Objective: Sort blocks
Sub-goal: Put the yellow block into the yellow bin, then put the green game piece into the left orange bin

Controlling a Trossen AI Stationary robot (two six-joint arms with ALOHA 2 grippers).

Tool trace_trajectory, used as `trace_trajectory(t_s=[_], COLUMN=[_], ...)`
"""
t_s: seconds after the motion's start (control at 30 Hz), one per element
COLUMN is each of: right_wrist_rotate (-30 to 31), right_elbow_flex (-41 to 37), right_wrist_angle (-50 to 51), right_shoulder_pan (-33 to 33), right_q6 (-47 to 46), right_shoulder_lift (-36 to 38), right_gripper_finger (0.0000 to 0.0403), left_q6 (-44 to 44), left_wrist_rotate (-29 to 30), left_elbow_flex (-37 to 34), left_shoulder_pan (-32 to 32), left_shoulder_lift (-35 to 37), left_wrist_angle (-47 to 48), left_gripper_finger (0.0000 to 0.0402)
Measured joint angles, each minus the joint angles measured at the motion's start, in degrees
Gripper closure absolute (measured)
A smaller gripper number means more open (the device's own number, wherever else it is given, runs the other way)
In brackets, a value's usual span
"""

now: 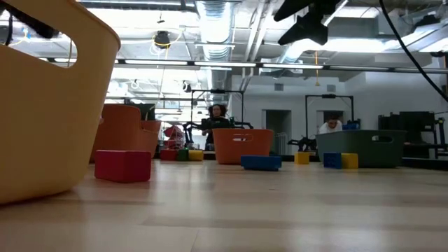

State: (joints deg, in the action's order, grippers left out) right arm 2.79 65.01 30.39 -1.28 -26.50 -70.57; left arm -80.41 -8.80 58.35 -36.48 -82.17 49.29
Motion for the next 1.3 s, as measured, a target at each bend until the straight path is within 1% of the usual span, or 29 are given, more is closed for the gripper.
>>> trace_trajectory(t_s=[0.03, 0.2, 0.27, 0.33, 0.4, 0.47, 0.57, 0.63, 0.8, 0.87, 1.0, 1.13, 1.2, 1.3], right_wrist_rotate=[0.0, -0.1, -0.1, -0.1, -0.2, -0.2, -0.3, -0.3, -0.3, -0.4, -1.0, -0.9, -0.8, -0.7], right_elbow_flex=[0.0, 0.0, 0.0, 0.0, 0.0, 0.0, 0.0, 0.0, -0.2, -2.6, -10.6, -16.7, -17.9, -17.8], right_wrist_angle=[-0.3, -0.1, 0.0, 0.1, 0.1, 0.6, 2.1, 3.6, 8.1, 7.4, 1.8, -7.6, -12.6, -18.7], right_shoulder_pan=[0.0, 0.2, 0.3, 0.6, 1.0, 1.5, 2.4, 3.0, 4.8, 5.2, 5.3, 5.3, 5.3, 4.6], right_q6=[0.0, 0.0, 0.0, 0.0, 0.0, 0.0, 0.0, 0.0, 1.1, 1.3, 0.1, 0.2, 1.8, 4.3], right_shoulder_lift=[0.0, 0.2, 0.3, 0.3, 0.3, 0.3, 0.3, 0.3, 0.1, 0.2, 0.0, -4.1, -7.3, -12.2], right_gripper_finger=[0.0139, 0.0139, 0.0139, 0.0139, 0.0139, 0.0139, 0.0139, 0.0139, 0.0139, 0.0139, 0.0139, 0.0138, 0.0138, 0.0138], left_q6=[-0.1, 0.1, 0.2, 0.5, 1.1, 2.1, 4.0, 6.2, 17.8, 22.4, 29.3, 32.7, 33.3, 33.8], left_wrist_rotate=[-0.5, -1.6, -2.3, -2.9, -2.9, -1.4, 1.1, 1.5, 1.5, 1.6, 1.9, 7.5, 9.5, 10.1], left_elbow_flex=[-0.3, -0.4, -0.4, -0.3, 0.5, 1.6, 3.4, 4.6, 7.0, 7.6, 9.7, 12.4, 13.5, 14.8], left_shoulder_pan=[0.1, 0.5, 0.9, 1.5, 2.3, 3.8, 7.2, 10.4, 19.3, 23.1, 29.1, 31.4, 32.2, 32.6], left_shoulder_lift=[-0.7, -1.8, -1.3, 0.1, 2.0, 4.2, 7.3, 8.1, 7.1, 5.9, 4.4, 4.1, 4.2, 4.2], left_wrist_angle=[-0.2, -0.4, -0.3, -0.3, -0.3, -0.2, -0.2, 0.7, 2.6, 2.1, 0.3, -0.3, -0.5, 0.0], left_gripper_finger=[0.027, 0.0153, 0.0122, 0.0108, 0.0106, 0.0111, 0.0123, 0.0134, 0.0162, 0.017, 0.0175, 0.0176, 0.0176, 0.0176])
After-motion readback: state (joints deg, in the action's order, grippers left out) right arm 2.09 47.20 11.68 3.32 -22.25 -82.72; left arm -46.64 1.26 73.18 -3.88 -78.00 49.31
